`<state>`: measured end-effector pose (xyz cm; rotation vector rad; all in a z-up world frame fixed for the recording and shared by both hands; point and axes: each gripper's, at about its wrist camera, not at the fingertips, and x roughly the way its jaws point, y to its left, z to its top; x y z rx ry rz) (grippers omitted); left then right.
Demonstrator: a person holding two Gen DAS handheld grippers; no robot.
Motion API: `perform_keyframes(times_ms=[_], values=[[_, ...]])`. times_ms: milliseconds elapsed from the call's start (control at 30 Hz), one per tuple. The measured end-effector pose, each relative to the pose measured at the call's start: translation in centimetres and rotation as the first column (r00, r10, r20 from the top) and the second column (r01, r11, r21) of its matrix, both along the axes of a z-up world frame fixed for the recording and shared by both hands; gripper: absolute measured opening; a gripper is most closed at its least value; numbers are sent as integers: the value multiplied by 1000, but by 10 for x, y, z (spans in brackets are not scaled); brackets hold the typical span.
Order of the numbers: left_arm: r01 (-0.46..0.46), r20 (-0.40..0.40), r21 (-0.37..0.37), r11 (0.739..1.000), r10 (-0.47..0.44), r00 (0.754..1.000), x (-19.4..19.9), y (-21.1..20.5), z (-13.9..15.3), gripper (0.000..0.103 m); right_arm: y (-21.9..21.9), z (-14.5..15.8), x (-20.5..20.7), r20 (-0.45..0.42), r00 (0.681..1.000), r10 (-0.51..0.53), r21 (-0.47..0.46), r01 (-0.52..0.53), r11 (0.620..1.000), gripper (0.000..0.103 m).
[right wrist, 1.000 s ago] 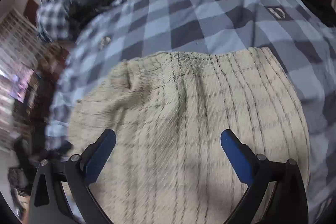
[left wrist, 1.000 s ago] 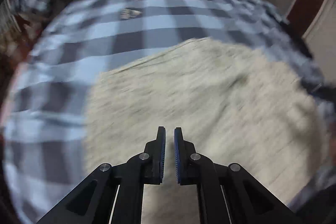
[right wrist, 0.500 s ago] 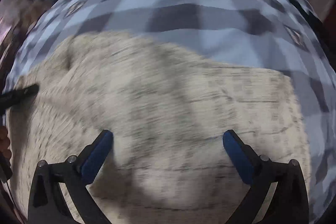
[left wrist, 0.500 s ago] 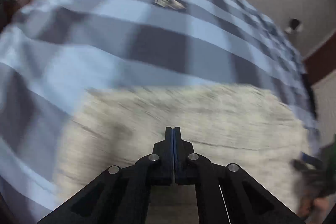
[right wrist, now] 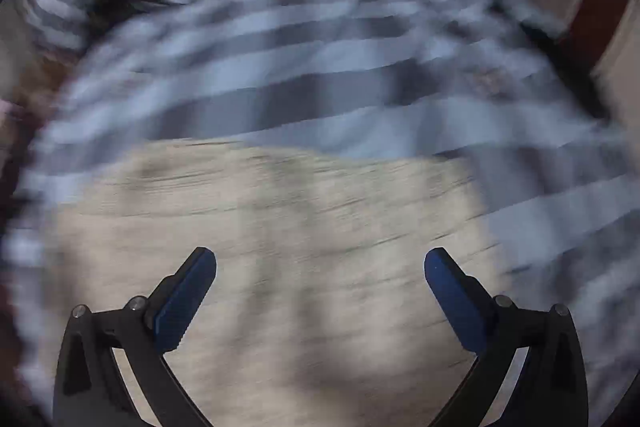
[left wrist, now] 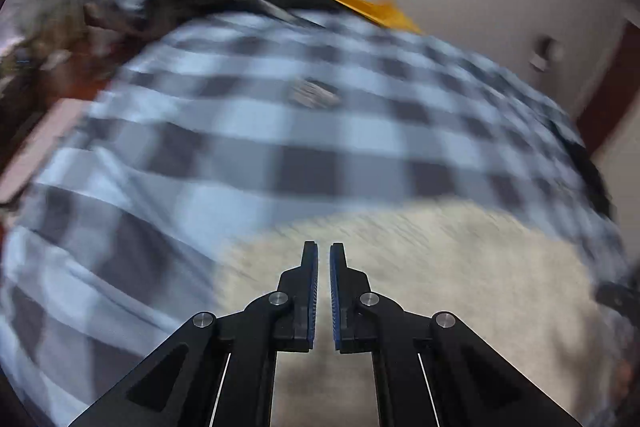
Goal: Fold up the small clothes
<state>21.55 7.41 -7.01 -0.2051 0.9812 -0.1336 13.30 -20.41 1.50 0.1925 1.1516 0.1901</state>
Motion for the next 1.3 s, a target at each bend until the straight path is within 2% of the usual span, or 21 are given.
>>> perform_keyframes(times_ms=[67, 100, 133, 200, 233, 267, 300, 367, 400, 433, 533, 567, 633, 667, 733, 800, 900, 1000, 1133, 1200, 1300], values=[[111, -98, -2, 994, -110, 989, -13, -25, -17, 5, 20, -15, -8, -62, 994, 94, 141, -85, 986, 102], [168, -164, 28, 985, -161, 973, -25, -40, -34, 5, 32, -21, -12, -83, 986, 141, 149, -128, 981, 102], [176, -195, 73, 982, -159, 968, -33, -44, -46, 5, 46, -31, -15, -110, 974, 199, 121, -186, 975, 102], [131, -206, 150, 980, -98, 973, -50, -34, -68, 5, 69, -56, -23, -182, 942, 281, -18, -289, 957, 102], [99, -176, 127, 987, -76, 981, -57, -21, -66, 5, 73, -71, -29, -227, 933, 280, -139, -316, 939, 102], [74, -172, 154, 985, -47, 984, -61, -13, -62, 4, 71, -81, -33, -245, 935, 256, -235, -314, 920, 102], [46, -172, 240, 970, -4, 985, -68, -6, -54, 5, 58, -84, -38, -234, 950, 206, -319, -275, 907, 102], [34, -160, 315, 948, 18, 987, -80, 4, -37, 5, 31, -74, -39, -200, 976, 89, -348, -156, 924, 102], [36, -151, 301, 953, 11, 988, -90, 10, -25, 5, 16, -63, -43, -166, 986, 24, -353, -82, 932, 102], [40, -149, 247, 968, -3, 989, -104, 18, -12, 6, 4, -53, -48, -130, 991, -12, -339, -33, 940, 102], [61, -137, 126, 990, -43, 990, -133, 26, 12, 10, -20, -24, -72, -54, 996, -65, -197, 53, 979, 102], [77, -131, 94, 993, -64, 989, -143, 23, 16, 20, -24, -17, -80, -36, 997, -70, -138, 64, 988, 102], [119, -118, 36, 992, -114, 987, -158, 19, 28, 99, -24, -7, -96, 3, 998, -70, -38, 70, 997, 102], [123, -96, 8, 992, -121, 988, -158, 19, 29, 103, -17, -7, -101, 19, 998, -65, -21, 65, 998, 102], [126, -79, -52, 991, -130, 988, -169, 14, 33, 103, -12, -2, -110, 66, 997, -43, -38, 46, 998, 102], [96, -71, -36, 995, -98, 993, -179, 16, 39, 103, -8, 10, -124, 126, 992, -15, -70, 24, 997, 102], [88, -97, 87, 992, -79, 992, -191, 14, 38, 103, -13, 15, -134, 154, 988, 3, -75, 8, 997, 102], [121, -137, 208, 971, -94, 986, -204, 6, 27, 103, -20, 13, -138, 107, 994, 19, -71, -12, 997, 102], [95, -146, 300, 949, -53, 988, -213, 6, 30, 103, -25, 19, -148, 75, 997, 16, -91, -9, 996, 102], [55, -125, 297, 953, -19, 992, -215, 12, 36, 103, -20, 30, -158, 131, 991, 37, -145, -18, 989, 102], [3, -128, 251, 968, 30, 991, -215, 22, 39, 103, -17, 52, -178, 287, 957, 32, -206, 29, 978, 102]])
